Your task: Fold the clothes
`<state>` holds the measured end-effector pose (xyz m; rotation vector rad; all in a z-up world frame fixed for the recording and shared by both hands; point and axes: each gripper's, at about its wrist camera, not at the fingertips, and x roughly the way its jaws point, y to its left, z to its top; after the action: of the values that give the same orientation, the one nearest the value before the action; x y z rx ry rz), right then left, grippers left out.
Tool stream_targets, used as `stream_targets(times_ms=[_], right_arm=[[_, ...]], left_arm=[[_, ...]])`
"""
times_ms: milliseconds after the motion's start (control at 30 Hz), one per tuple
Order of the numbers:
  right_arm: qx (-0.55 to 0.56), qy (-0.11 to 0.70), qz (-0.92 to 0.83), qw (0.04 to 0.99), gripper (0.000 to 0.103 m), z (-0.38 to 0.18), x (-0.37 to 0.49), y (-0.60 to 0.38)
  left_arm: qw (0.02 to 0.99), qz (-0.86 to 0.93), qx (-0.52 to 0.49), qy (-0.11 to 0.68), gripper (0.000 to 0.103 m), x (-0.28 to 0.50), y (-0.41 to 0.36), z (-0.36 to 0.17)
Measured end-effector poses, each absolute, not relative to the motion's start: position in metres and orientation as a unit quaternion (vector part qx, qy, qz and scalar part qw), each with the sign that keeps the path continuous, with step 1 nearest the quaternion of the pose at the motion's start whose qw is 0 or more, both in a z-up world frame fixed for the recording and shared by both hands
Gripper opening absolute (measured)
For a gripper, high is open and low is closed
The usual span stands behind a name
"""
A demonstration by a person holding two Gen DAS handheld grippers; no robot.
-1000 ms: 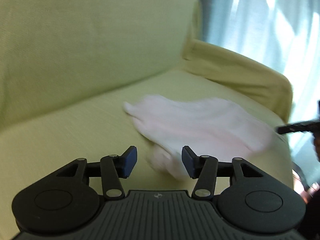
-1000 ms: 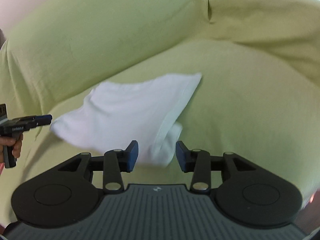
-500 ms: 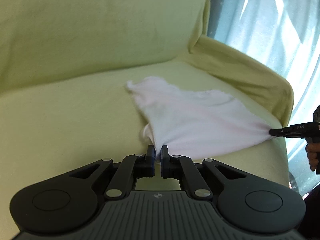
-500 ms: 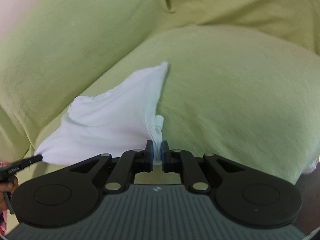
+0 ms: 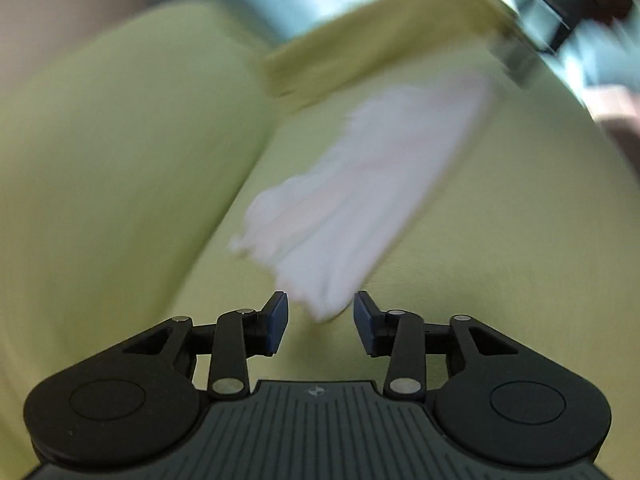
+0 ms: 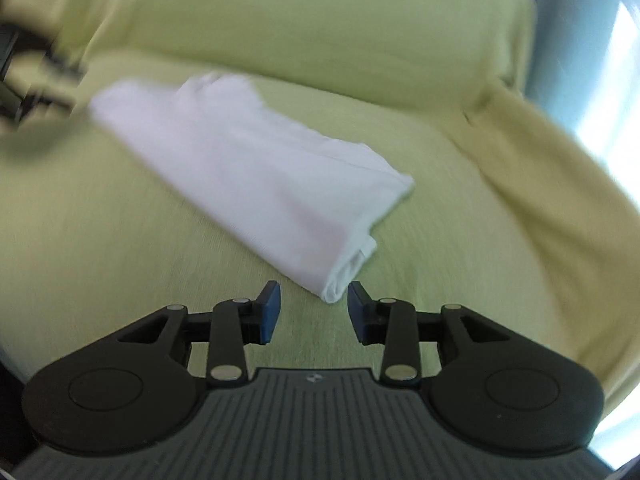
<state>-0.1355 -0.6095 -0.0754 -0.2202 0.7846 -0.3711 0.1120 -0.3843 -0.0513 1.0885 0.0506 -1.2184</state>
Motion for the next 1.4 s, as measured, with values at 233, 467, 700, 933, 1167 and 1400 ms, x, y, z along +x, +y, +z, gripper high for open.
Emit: stream_targets(times_ms=[233, 467, 700, 933, 1167, 1400], right_arm=[[-0.289, 0.409, -0.122, 0.857, 0.033, -0.098, -0.110, -0.583], [-0.369, 0.426, -0.095, 0.821, 0.004, -0.108, -0.086, -0.580], [-0.328, 0.434, -0.115, 0.831, 0.000, -0.085, -0.118, -0.571], [-0.219, 0.457, -0.123, 0.853, 0.000, -0.078, -0.170, -0.564], [0.276, 0.308, -0.189, 0.891, 0.041, -0.070, -0.203, -0.655], [0.557, 0.159, -0.202, 0.789, 0.041, -0.136, -0.205, -0.673]], left_arm=[[0.616, -0.546, 0.567, -0.022, 0.037, 0.118, -0.415, -0.071], [0.618, -0.560, 0.549, 0.044, 0.001, 0.135, -0.428, -0.060], [0.625, -0.597, 0.495, 0.091, 0.000, 0.112, -0.377, -0.030], [0.604, -0.615, 0.493, 0.120, 0.005, 0.082, -0.343, -0.032], [0.658, -0.607, 0.415, 0.160, 0.031, 0.123, -0.369, -0.012], [0.658, -0.638, 0.372, 0.149, 0.034, 0.150, -0.441, 0.013]])
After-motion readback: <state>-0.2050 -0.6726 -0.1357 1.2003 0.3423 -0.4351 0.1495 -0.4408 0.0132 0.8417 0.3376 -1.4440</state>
